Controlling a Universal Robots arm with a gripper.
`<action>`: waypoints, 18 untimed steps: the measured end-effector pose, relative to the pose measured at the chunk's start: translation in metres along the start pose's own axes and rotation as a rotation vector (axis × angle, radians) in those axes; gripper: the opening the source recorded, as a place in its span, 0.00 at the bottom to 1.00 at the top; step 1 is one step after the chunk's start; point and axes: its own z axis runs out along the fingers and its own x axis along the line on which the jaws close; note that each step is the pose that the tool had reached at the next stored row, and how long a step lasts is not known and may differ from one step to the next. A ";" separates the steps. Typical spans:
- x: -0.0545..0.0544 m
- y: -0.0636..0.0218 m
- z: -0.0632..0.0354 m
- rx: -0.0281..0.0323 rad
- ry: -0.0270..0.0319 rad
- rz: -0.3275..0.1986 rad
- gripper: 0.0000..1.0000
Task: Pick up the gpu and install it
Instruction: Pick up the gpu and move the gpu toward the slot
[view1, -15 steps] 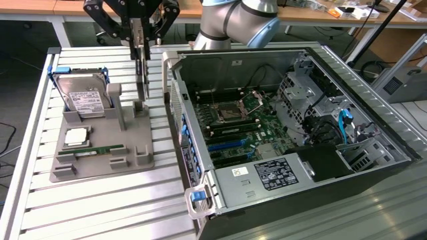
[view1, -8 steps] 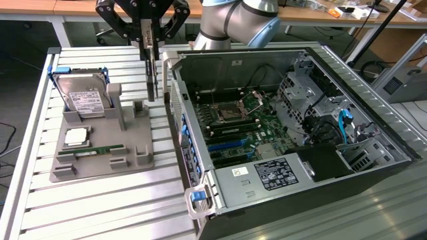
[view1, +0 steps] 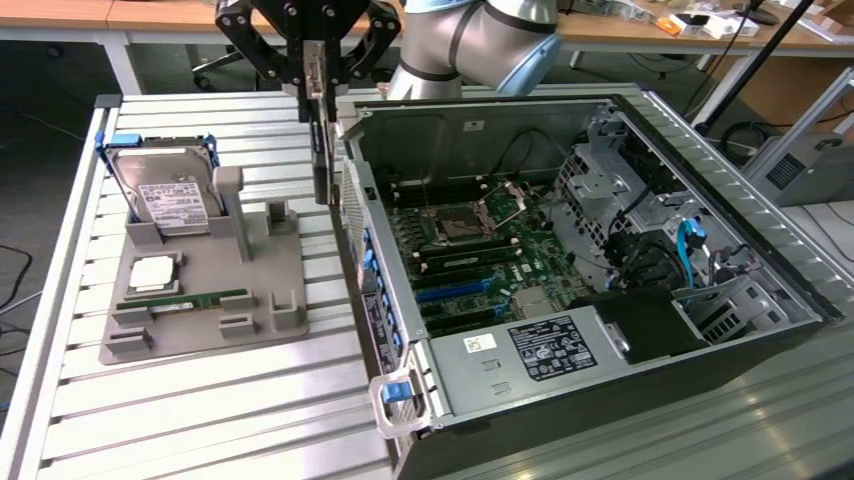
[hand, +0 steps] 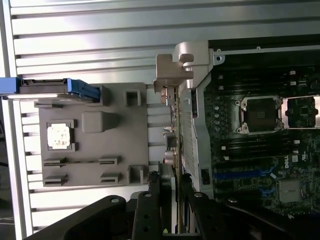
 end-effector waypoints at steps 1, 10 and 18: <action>-0.002 -0.0002 0.0001 0.0000 0.0000 0.000 0.27; -0.016 -0.0021 0.0005 0.0001 0.0002 0.000 0.27; -0.029 -0.0033 0.0008 0.0003 0.0006 0.000 0.27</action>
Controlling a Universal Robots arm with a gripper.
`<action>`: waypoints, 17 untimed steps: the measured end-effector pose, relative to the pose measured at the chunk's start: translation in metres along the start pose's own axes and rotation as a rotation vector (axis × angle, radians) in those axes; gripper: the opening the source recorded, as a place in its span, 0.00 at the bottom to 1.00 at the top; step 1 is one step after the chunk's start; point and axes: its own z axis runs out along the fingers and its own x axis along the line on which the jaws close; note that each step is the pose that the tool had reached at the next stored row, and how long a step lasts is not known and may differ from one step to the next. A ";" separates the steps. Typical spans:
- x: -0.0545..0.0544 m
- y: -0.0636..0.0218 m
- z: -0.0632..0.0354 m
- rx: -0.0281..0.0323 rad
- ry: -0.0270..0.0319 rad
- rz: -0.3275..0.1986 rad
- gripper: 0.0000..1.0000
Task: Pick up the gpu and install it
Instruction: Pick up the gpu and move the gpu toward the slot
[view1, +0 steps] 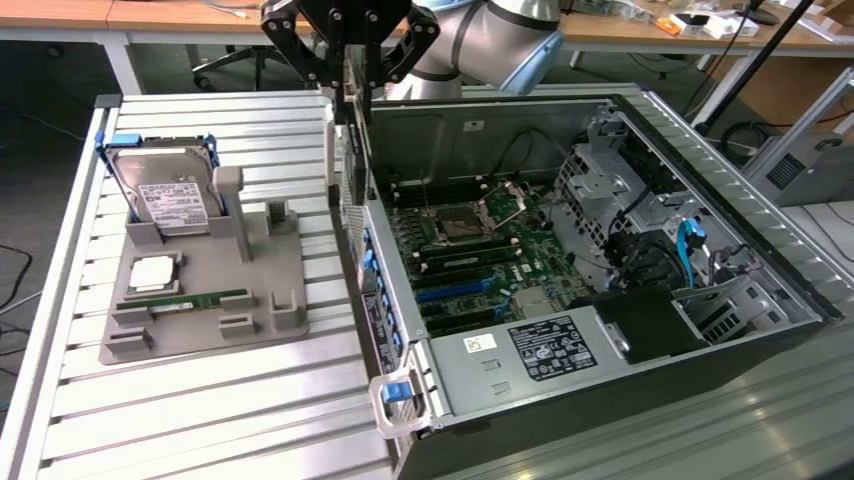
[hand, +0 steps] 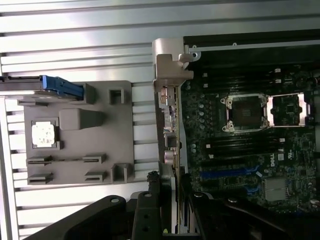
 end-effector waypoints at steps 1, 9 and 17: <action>-0.002 -0.0001 0.0001 0.0000 0.0000 0.000 0.27; -0.019 -0.0002 0.0007 0.0004 0.0002 0.000 0.27; -0.032 0.0004 0.0011 0.0010 0.0004 -0.001 0.27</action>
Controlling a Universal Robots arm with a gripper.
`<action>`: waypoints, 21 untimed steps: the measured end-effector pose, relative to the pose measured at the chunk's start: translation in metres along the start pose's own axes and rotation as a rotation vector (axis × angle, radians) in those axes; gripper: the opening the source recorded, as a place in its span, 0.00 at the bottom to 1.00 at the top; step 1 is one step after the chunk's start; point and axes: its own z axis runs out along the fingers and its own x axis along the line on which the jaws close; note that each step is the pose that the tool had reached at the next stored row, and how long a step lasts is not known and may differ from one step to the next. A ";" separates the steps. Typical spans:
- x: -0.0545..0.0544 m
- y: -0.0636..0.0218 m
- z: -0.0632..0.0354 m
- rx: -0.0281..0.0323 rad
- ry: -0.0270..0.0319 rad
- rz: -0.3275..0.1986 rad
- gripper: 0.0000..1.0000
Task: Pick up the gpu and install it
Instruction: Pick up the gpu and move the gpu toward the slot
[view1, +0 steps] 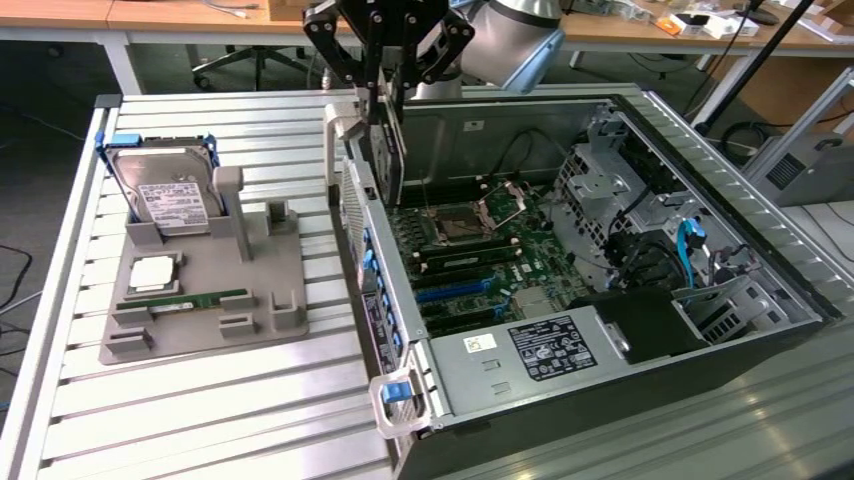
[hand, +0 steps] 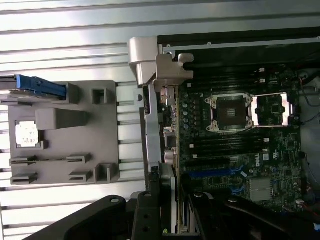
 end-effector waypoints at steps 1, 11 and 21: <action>-0.001 0.0001 0.0000 0.0000 0.0000 0.000 0.27; -0.015 0.0010 0.0006 0.0006 0.0000 -0.001 0.27; -0.033 0.0023 0.0014 0.0011 0.0003 -0.002 0.27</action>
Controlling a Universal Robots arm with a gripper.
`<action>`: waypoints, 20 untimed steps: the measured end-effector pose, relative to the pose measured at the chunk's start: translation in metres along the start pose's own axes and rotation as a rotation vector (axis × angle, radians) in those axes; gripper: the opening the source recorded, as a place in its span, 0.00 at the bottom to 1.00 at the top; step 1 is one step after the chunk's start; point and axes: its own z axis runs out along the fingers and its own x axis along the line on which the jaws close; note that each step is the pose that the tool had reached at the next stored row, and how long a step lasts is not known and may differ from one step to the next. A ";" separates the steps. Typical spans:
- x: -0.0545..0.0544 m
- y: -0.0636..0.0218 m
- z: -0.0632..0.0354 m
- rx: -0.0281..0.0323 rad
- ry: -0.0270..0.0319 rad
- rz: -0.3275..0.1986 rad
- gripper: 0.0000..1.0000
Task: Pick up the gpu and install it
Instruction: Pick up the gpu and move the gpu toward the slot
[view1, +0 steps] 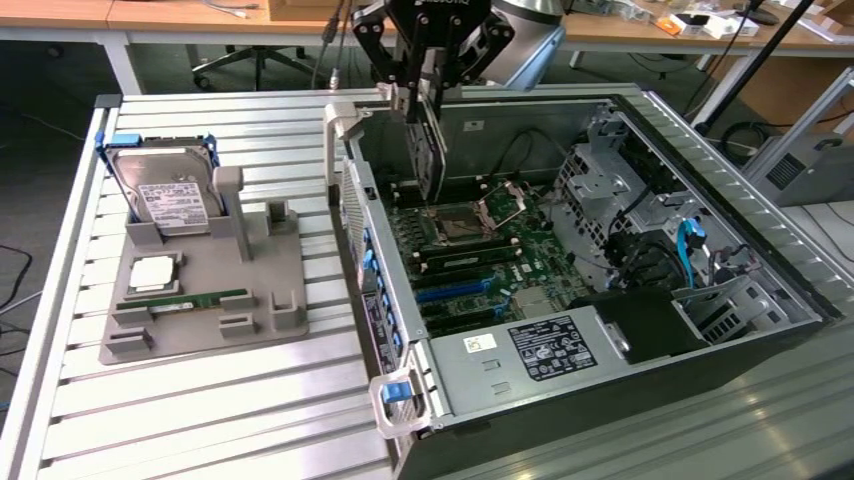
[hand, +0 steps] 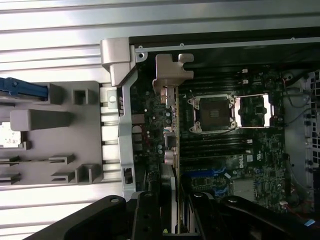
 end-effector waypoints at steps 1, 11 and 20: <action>-0.001 0.0001 0.0001 0.0000 0.0000 0.000 0.27; -0.026 0.0017 0.0030 0.0022 0.0025 -0.002 0.27; -0.064 0.0041 0.0110 0.0084 0.0073 -0.006 0.27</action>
